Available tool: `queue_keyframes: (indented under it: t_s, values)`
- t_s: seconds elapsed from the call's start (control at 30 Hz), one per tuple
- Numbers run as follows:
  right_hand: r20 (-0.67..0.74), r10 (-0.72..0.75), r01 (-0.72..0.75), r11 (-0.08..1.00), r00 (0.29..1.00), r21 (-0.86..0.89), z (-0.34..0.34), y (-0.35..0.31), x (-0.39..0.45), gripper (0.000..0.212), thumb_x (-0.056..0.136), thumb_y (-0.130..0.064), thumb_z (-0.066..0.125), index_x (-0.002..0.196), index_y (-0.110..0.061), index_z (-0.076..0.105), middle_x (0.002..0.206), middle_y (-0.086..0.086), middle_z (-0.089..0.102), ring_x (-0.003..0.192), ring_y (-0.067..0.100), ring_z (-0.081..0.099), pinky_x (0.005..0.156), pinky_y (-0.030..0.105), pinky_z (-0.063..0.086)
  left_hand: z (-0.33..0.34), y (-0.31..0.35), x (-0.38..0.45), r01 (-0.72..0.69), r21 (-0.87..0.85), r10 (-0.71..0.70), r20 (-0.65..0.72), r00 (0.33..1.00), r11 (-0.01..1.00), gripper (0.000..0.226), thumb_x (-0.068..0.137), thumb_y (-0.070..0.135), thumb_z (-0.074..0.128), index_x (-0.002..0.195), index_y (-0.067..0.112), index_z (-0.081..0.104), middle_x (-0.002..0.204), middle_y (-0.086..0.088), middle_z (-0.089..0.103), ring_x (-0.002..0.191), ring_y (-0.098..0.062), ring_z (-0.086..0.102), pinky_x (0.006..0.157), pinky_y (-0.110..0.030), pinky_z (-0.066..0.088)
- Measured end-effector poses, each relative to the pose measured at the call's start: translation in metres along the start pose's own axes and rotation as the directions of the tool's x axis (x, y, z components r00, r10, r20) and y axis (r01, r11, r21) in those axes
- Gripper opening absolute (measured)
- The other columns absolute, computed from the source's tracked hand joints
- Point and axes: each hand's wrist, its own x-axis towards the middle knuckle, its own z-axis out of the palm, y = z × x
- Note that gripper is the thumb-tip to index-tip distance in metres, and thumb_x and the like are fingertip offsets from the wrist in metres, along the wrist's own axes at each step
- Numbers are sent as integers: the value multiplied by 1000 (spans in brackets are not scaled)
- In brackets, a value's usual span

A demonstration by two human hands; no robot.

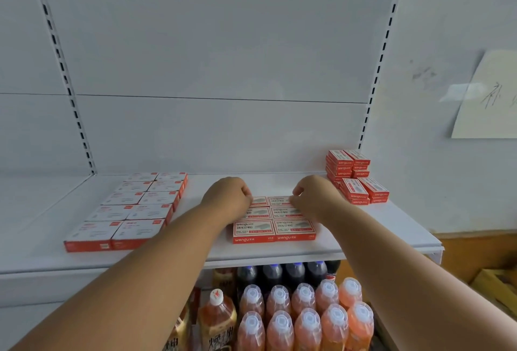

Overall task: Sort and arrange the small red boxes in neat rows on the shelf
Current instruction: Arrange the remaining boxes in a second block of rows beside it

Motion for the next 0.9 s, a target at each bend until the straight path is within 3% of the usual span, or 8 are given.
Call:
queue_keyframes:
  t_s: [0.3, 0.4, 0.5, 0.6, 0.67, 0.8, 0.9]
  values:
    - [-9, -3, 4, 999, 1000, 35, 1, 3, 2, 26, 94, -30, 56, 104, -10, 69, 98, 6, 71, 86, 22, 68, 76, 35, 59, -3, 3, 3, -67, 99, 63, 36, 997, 993, 15, 96, 25, 55, 100, 25, 68, 109, 5, 67, 95, -16, 61, 78, -29, 48]
    - [-126, -39, 51, 994, 991, 92, -5, 12, -4, 28, 96, -27, 52, 115, -12, 67, 113, 4, 67, 95, 22, 64, 74, 30, 53, -7, 10, 2, -32, 196, 32, 3, 999, 980, 18, 91, 28, 59, 107, 29, 69, 114, 4, 65, 99, -19, 60, 84, -33, 52]
    - [-254, -52, 82, 991, 966, 109, -19, 32, -7, 23, 94, -18, 49, 107, -16, 69, 106, 3, 68, 80, 20, 59, 60, 23, 43, -9, 29, 1, -22, 268, 43, -71, 997, 963, 30, 86, 31, 60, 115, 25, 64, 113, 0, 62, 99, -23, 58, 83, -36, 53]
    - [-357, -23, 55, 995, 934, 82, -34, 62, -4, 20, 91, -17, 51, 97, -17, 70, 98, 4, 65, 82, 25, 55, 66, 24, 37, -3, 59, 1, -120, 218, 131, -38, 991, 968, 29, 86, 30, 58, 114, 26, 63, 113, 1, 60, 100, -23, 58, 84, -36, 52]
    - [-386, 34, 12, 993, 922, 116, -42, 84, 2, 21, 86, -15, 56, 102, -16, 70, 107, 8, 62, 96, 31, 59, 75, 28, 44, 6, 85, 1, -179, 136, 177, 28, 984, 974, 21, 87, 29, 57, 107, 26, 65, 111, 3, 63, 100, -22, 59, 86, -35, 51]
    - [-287, 149, -137, 989, 946, 61, -49, 124, 9, 37, 88, -30, 57, 122, -17, 60, 118, 12, 55, 108, 33, 55, 94, 35, 46, 36, 135, 10, -213, 65, 207, 90, 974, 975, 19, 90, 27, 55, 103, 21, 68, 111, -1, 68, 101, -24, 62, 87, -33, 51]
    - [-163, 161, -159, 987, 973, 25, -54, 143, 13, 39, 91, -41, 52, 122, -17, 57, 119, 12, 60, 109, 32, 56, 90, 34, 46, 58, 165, 23, -165, 78, 156, 116, 981, 983, 30, 96, 37, 52, 108, 14, 68, 110, -10, 68, 100, -29, 63, 79, -32, 47]
